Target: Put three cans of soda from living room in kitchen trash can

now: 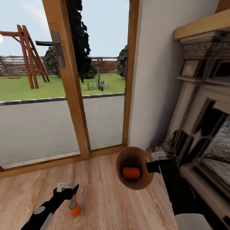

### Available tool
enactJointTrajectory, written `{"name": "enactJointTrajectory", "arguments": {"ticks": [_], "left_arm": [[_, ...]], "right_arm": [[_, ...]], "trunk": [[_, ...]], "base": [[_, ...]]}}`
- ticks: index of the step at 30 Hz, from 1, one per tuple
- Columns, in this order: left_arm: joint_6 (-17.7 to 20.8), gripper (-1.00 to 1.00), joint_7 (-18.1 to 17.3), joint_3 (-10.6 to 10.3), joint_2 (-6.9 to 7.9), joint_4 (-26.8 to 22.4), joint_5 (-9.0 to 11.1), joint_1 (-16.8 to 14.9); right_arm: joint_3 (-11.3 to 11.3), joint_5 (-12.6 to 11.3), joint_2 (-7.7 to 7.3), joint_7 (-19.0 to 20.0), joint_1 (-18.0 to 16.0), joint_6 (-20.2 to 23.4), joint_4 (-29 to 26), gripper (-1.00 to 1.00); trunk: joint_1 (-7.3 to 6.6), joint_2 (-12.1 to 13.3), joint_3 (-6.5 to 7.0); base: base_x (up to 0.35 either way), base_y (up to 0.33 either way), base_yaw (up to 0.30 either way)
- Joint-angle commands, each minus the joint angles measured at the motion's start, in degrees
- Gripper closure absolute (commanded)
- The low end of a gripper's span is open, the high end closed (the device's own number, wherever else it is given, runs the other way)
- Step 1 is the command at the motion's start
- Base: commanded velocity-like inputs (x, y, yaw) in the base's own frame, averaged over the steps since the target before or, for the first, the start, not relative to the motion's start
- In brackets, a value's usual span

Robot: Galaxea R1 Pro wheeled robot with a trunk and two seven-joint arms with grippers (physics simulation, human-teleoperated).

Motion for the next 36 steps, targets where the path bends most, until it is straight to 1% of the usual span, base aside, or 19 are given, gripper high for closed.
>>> {"name": "enactJointTrajectory", "arguments": {"ticks": [1,5,12,17,23,27,28,30,31,33,34,35,36], "left_arm": [[0.0,-1.0,-0.01,0.01,0.0,0.02,0.0,0.0],[0.0,-1.0,0.02,0.02,-0.03,0.01,0.01,0.0],[-0.09,-1.0,0.02,0.1,-0.03,0.04,0.13,0.0],[-0.04,-1.0,0.03,0.11,-0.05,0.07,0.16,0.0],[0.0,-1.0,0.13,0.17,-0.07,0.09,0.18,0.0],[0.1,-1.0,0.46,0.23,-0.08,0.35,0.18,0.0],[0.48,-1.0,0.6,0.31,-0.14,1.57,0.22,-0.03],[1.56,-1.0,0.66,0.38,-0.19,2.66,0.39,-0.27],[6.12,-1.0,0.85,0.45,-0.25,3.27,0.54,-1.08],[9.72,-1.0,1.29,0.49,-0.35,3.53,0.63,-2.2],[13.04,-1.0,1.94,0.51,-0.57,3.78,0.68,-3.91],[14.4,-1.0,2.27,0.52,-0.72,3.92,0.65,-4.88],[17.23,-1.0,3.29,0.53,-1.4,4.87,0.56,-7.77]], "right_arm": [[0.03,-0.78,0.02,-0.02,-0.02,0.07,-0.02,1.0],[0.06,-0.72,0.07,-0.02,-0.02,0.08,-0.02,1.0],[0.13,-0.68,0.09,-0.02,-0.01,0.08,-0.02,1.0],[0.16,-0.63,0.12,-0.02,-0.01,0.1,-0.02,1.0],[0.21,-0.6,0.16,-0.02,-0.01,0.11,-0.02,1.0],[0.23,-0.57,0.17,-0.02,-0.02,0.12,-0.02,1.0],[0.23,-0.55,0.17,-0.02,-0.04,0.12,-0.02,1.0],[0.27,-0.53,0.17,-0.02,-0.03,0.1,-0.02,1.0],[0.34,-0.52,0.17,-0.02,-0.02,0.12,-0.02,1.0],[0.37,-0.52,0.17,-0.02,-0.02,0.12,0.0,1.0],[0.4,-0.52,0.17,-0.02,-0.01,0.1,0.0,1.0],[0.42,-0.52,0.17,-0.02,-0.01,0.11,0.02,1.0],[0.5,-0.47,0.21,-0.02,-0.01,0.12,0.04,1.0]], "trunk": [[-0.01,0.0,0.05],[-0.01,0.0,0.18],[-0.01,0.0,0.23],[-0.01,0.0,0.24],[-0.01,0.0,0.24],[-0.01,0.0,0.24],[-0.01,0.0,0.24],[-0.01,0.0,0.24],[-0.01,0.0,0.24],[-0.01,0.0,0.24],[-0.01,0.0,0.24],[-0.01,0.0,0.24],[-0.01,0.0,0.24]], "base": [[-0.102,0.01,-0.212],[-0.037,0.004,-0.173],[-0.022,0.001,-0.038],[-0.228,0.027,-0.005],[-0.242,0.129,0.0],[-0.023,0.059,0.0],[0.187,0.018,0.0],[0.245,0.011,0.0],[0.287,0.005,0.0],[0.297,0.003,0.0],[0.308,0.002,0.0],[0.311,0.002,0.0],[0.317,0.014,0.0]]}}
